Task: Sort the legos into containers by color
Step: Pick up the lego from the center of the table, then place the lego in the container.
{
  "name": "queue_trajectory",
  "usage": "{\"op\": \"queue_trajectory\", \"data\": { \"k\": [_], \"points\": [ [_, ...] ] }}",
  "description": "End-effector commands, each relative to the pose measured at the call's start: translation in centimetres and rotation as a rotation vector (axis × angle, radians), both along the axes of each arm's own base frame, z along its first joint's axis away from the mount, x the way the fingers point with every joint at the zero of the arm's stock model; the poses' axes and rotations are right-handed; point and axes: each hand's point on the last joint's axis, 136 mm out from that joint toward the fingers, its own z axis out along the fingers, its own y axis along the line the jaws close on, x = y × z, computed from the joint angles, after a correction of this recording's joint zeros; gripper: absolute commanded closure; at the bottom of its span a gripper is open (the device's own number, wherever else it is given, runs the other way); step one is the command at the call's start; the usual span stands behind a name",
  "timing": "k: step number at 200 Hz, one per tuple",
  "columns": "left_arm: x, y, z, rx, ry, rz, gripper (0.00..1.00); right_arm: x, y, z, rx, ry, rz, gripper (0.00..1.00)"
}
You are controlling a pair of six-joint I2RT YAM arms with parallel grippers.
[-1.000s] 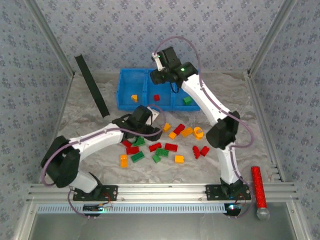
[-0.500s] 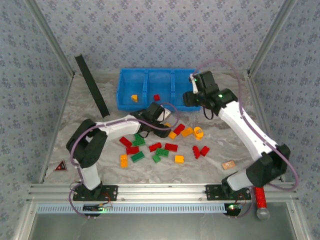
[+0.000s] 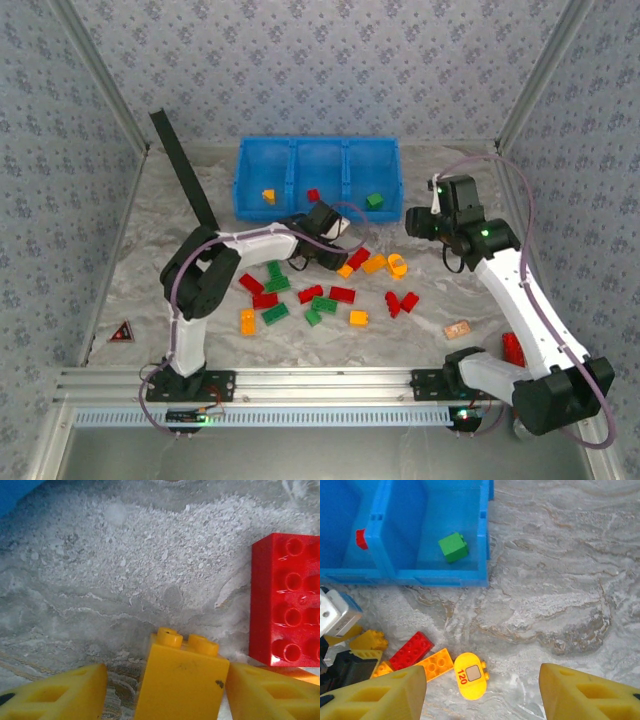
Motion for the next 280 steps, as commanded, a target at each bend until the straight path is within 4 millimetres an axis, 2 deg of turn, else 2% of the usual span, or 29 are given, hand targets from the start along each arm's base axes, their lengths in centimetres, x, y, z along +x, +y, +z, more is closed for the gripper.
{"op": "queue_trajectory", "data": {
  "k": [1,28,47,85,108,139,174,202,235,249,280],
  "points": [
    [0.1,0.0,-0.6,0.025,0.023,0.02,0.4,0.1,0.0,0.2,0.037,-0.006,-0.005,0.37],
    [0.1,0.2,-1.1,0.033,0.033,0.029,0.48,0.1,0.0,0.5,0.046,-0.012,0.0,0.37],
    [0.2,0.1,-1.1,0.027,0.031,0.033,0.58,-0.2,0.0,0.2,0.047,0.002,0.002,0.37],
    [0.9,0.6,0.4,0.014,0.003,0.06,0.68,-1.8,0.3,-1.9,0.088,0.068,-0.007,0.37],
    [1.7,1.8,2.9,-0.014,-0.034,0.103,0.7,-3.4,0.8,-4.8,0.147,0.156,-0.023,0.37],
    [2.9,4.5,8.2,-0.048,-0.119,0.161,0.72,-6.8,0.7,-8.9,0.197,0.284,-0.077,0.38],
    [4.7,8.5,14.8,-0.095,-0.228,0.249,0.73,-10.1,0.9,-12.4,0.294,0.397,-0.159,0.38],
    [6.8,12.4,18.2,-0.189,-0.251,0.369,0.74,-11.8,0.6,-14.2,0.353,0.446,-0.259,0.38],
    [9.7,15.6,18.5,-0.18,-0.254,0.448,0.75,-13.0,0.3,-15.5,0.404,0.468,-0.35,0.38],
    [10.9,16.2,18.1,-0.182,-0.252,0.466,0.75,-13.3,0.5,-15.8,0.43,0.475,-0.361,0.37],
    [14.0,16.8,16.0,-0.173,-0.21,0.498,0.76,-13.6,0.4,-16.4,0.439,0.487,-0.386,0.36]
  ]
}}
